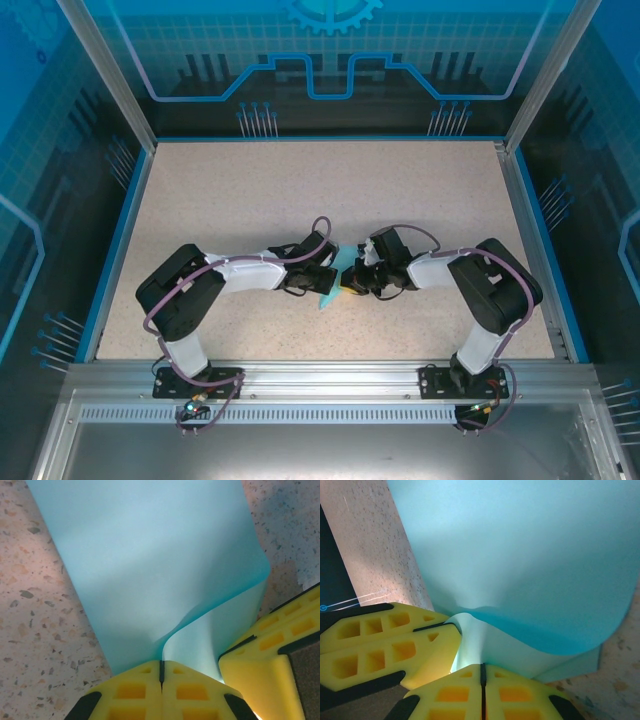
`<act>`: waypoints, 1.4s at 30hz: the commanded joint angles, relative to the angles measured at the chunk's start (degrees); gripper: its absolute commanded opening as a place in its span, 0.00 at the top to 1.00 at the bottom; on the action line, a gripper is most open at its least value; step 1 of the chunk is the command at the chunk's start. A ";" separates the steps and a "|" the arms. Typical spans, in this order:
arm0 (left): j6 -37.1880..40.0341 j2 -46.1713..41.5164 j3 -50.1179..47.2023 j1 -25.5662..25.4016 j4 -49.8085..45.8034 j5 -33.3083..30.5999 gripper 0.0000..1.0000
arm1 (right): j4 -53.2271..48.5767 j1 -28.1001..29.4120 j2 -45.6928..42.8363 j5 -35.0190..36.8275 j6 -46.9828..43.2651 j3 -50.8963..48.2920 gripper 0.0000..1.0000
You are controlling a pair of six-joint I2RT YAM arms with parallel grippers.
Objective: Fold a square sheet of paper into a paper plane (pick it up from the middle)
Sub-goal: Third fold the triangle at the center of the table.
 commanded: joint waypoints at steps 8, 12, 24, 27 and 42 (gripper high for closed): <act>2.03 -0.03 1.30 1.49 -1.70 -1.29 1.00 | -3.35 -0.95 -0.55 1.37 -1.88 -1.28 0.91; 2.04 1.02 1.19 1.66 -1.57 -1.04 1.00 | -3.85 -1.11 0.38 1.16 -2.04 -0.93 0.91; 1.88 2.56 -0.28 1.64 -1.06 -0.13 1.00 | -6.51 -1.52 -5.66 -0.38 -1.54 2.70 0.90; 1.91 2.35 -0.20 1.67 -1.14 -0.03 1.00 | -6.33 -1.26 -4.32 -1.05 -0.99 4.50 0.89; 1.89 2.17 -0.79 1.59 -1.41 -0.70 1.00 | -8.65 -2.63 4.81 3.09 -3.50 3.69 0.92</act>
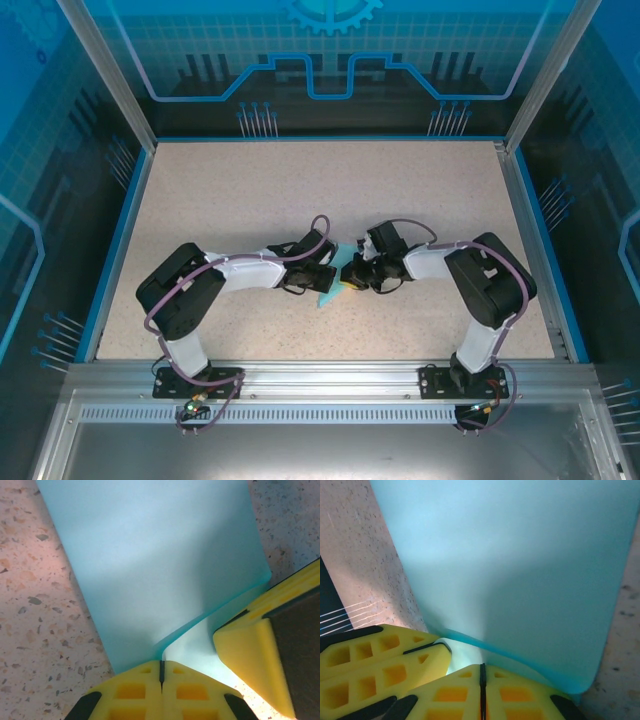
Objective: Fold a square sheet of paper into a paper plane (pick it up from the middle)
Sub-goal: Third fold the triangle at the center of the table.
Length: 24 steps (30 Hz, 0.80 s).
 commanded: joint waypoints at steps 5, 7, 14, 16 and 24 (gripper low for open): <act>1.53 1.96 -1.13 0.78 -1.83 -1.56 1.00 | -4.37 -2.44 -1.21 1.80 -2.09 -1.94 0.92; 1.43 2.02 -1.06 0.82 -1.75 -1.43 1.00 | -4.77 -2.77 -3.17 0.79 -2.33 -1.40 0.91; 1.42 2.00 -0.78 0.73 -1.93 -1.11 1.00 | -5.93 -4.16 -3.09 -1.04 -4.13 1.68 0.91; 1.43 2.06 -0.69 0.80 -2.10 -1.13 1.00 | -6.50 -4.38 -1.48 0.36 -4.70 1.61 0.91; 1.54 1.62 -1.13 0.78 -2.19 -1.25 1.00 | -8.98 -4.75 0.46 3.22 -5.49 -0.80 0.94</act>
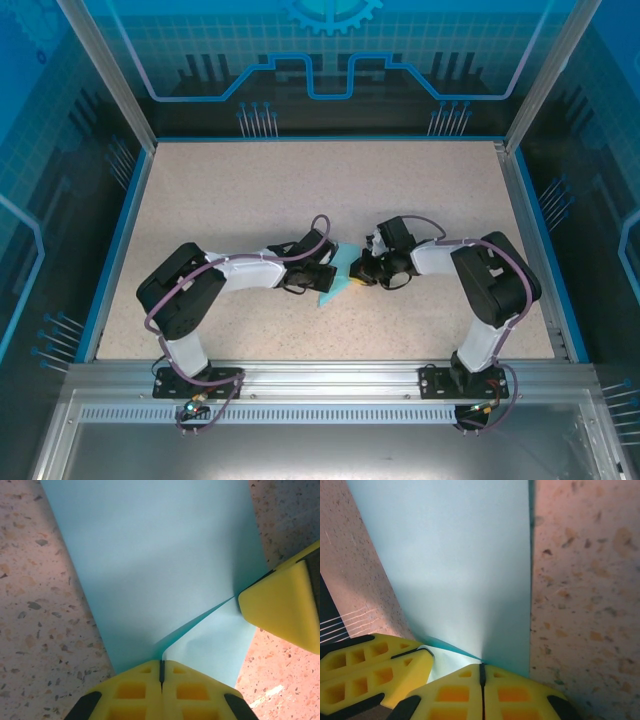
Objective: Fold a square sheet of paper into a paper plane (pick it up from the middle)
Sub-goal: Third fold the triangle at the center of the table.
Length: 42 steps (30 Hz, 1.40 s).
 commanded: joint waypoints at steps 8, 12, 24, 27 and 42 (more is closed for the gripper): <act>1.74 1.72 -0.37 0.69 -3.02 -0.92 1.00 | -7.62 -0.69 -5.24 0.26 -1.76 3.09 0.91; 1.54 2.23 0.44 0.70 -3.29 -0.64 1.00 | -5.42 -0.73 -2.93 -1.85 -0.55 4.35 0.91; 0.92 3.34 1.13 0.66 -3.77 0.70 1.00 | -3.49 -0.16 -1.85 -2.97 1.21 4.03 0.91; 0.87 2.82 0.32 0.67 -3.69 0.34 1.00 | -3.57 -0.11 -2.03 -2.84 1.05 3.98 0.91; 1.19 2.11 -0.78 0.73 -3.76 0.06 1.00 | -3.45 -0.13 -3.69 -2.64 0.88 2.92 0.91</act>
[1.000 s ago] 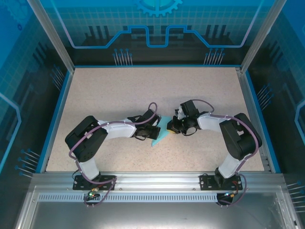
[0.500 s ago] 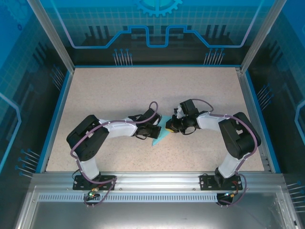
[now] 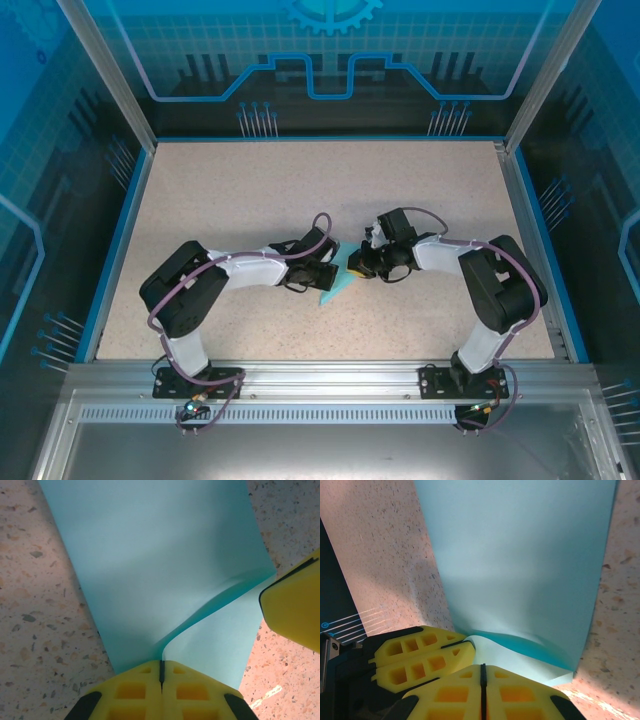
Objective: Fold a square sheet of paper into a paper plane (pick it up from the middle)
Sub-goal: Third fold the triangle at the center of the table.
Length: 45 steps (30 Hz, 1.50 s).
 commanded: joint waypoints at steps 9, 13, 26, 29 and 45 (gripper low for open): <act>1.18 1.03 -2.64 0.58 -2.98 -0.69 1.00 | 0.12 0.12 -1.36 -1.37 -0.24 -0.44 0.91; 1.10 0.98 -2.72 0.49 -2.90 -0.92 1.00 | 0.89 0.14 -1.54 -1.19 0.21 -1.31 0.91; 1.40 1.84 -2.38 0.53 -2.98 -0.78 1.00 | 0.72 1.02 -0.57 -1.69 0.73 -0.11 0.92; 1.49 1.95 -2.12 0.55 -3.16 -0.67 1.00 | -1.17 0.57 0.30 1.40 -0.17 0.44 0.92; 1.96 2.09 -1.93 0.59 -3.78 -0.77 1.00 | -10.16 -0.67 1.61 6.22 -5.07 1.90 0.94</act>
